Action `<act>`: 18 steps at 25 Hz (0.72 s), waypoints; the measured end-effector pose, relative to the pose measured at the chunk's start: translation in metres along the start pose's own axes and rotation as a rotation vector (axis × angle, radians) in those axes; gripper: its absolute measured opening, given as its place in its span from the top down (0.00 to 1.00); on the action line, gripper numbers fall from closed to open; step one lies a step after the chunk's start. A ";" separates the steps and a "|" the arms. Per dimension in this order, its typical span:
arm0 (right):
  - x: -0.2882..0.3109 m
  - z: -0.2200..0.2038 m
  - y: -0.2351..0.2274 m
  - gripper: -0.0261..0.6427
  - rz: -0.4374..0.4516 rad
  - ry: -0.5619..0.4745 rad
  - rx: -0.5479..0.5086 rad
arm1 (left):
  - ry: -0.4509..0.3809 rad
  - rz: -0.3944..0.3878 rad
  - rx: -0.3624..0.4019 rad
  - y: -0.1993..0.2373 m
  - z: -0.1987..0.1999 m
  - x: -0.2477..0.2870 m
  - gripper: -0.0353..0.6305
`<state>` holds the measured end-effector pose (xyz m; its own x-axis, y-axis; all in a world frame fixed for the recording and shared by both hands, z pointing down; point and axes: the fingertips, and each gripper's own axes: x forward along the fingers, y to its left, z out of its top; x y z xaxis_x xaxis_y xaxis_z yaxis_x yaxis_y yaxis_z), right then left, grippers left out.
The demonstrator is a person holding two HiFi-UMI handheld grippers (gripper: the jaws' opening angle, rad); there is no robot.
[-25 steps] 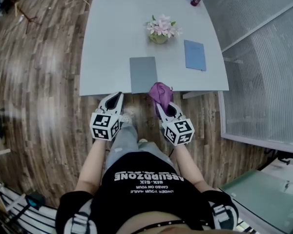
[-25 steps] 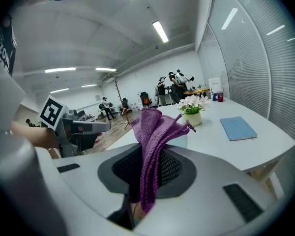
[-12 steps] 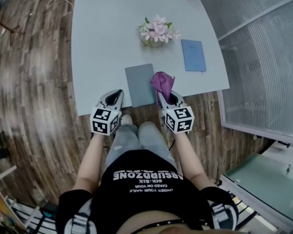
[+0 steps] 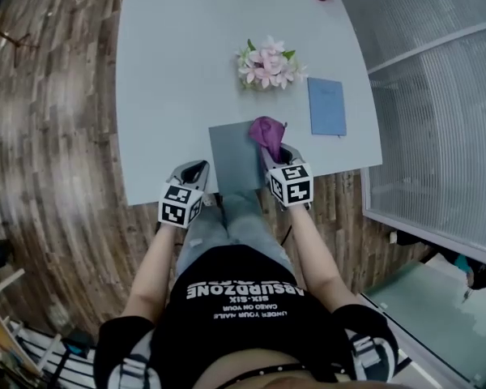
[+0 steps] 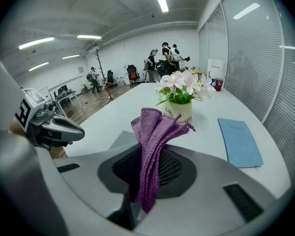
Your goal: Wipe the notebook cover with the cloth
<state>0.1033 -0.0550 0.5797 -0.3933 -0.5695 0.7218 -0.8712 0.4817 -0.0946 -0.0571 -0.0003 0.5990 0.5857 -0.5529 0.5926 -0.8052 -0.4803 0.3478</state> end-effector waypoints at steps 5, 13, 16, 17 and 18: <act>0.034 -0.002 -0.015 0.85 0.016 0.063 0.002 | 0.036 0.017 -0.031 0.014 0.000 0.019 0.93; 0.077 -0.001 -0.026 0.85 0.012 0.152 -0.029 | 0.112 0.012 -0.078 0.013 -0.023 0.051 0.93; 0.088 -0.008 -0.023 0.85 0.018 0.191 -0.040 | 0.164 0.005 -0.054 0.009 -0.035 0.059 0.93; 0.091 -0.010 -0.022 0.85 0.019 0.197 -0.045 | 0.185 0.006 -0.033 0.008 -0.039 0.061 0.93; 0.093 -0.011 -0.021 0.85 0.019 0.199 -0.050 | 0.204 0.008 -0.013 0.007 -0.042 0.063 0.93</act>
<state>0.0885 -0.1111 0.6567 -0.3398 -0.4195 0.8418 -0.8462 0.5269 -0.0790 -0.0299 -0.0093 0.6693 0.5496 -0.4065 0.7299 -0.8117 -0.4666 0.3513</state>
